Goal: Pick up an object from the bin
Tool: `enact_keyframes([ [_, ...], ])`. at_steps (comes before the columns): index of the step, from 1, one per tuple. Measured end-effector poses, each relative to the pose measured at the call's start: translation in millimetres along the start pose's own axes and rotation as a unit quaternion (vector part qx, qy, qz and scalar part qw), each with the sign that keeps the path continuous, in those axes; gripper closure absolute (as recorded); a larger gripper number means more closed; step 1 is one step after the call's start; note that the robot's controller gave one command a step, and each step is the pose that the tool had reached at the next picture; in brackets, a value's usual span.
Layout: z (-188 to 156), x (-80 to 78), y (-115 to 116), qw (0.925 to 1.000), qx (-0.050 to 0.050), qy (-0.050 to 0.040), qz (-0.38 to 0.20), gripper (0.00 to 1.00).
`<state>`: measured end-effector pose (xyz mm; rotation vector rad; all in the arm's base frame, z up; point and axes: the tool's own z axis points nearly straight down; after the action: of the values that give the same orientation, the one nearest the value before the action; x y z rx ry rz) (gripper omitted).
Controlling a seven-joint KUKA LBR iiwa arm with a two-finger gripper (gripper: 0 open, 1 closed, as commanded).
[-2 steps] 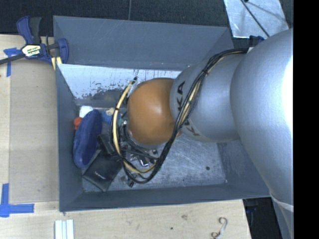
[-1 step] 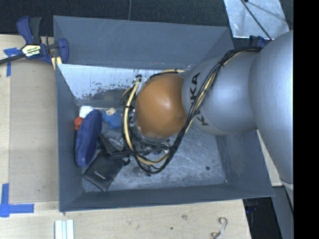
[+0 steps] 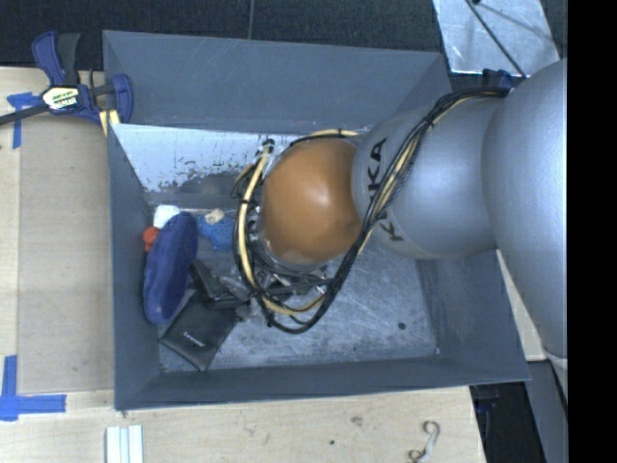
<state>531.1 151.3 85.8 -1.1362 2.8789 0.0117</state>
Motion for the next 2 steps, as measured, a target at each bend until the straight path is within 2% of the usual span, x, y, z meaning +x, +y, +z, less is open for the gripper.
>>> enact_keyframes([
  [1,-146.6,-13.8,-23.0,0.9997,-0.002,0.0171,0.018,1.0],
  [2,-87.5,1.1,-5.6,0.9979,-0.005,0.0242,0.06,1.0],
])
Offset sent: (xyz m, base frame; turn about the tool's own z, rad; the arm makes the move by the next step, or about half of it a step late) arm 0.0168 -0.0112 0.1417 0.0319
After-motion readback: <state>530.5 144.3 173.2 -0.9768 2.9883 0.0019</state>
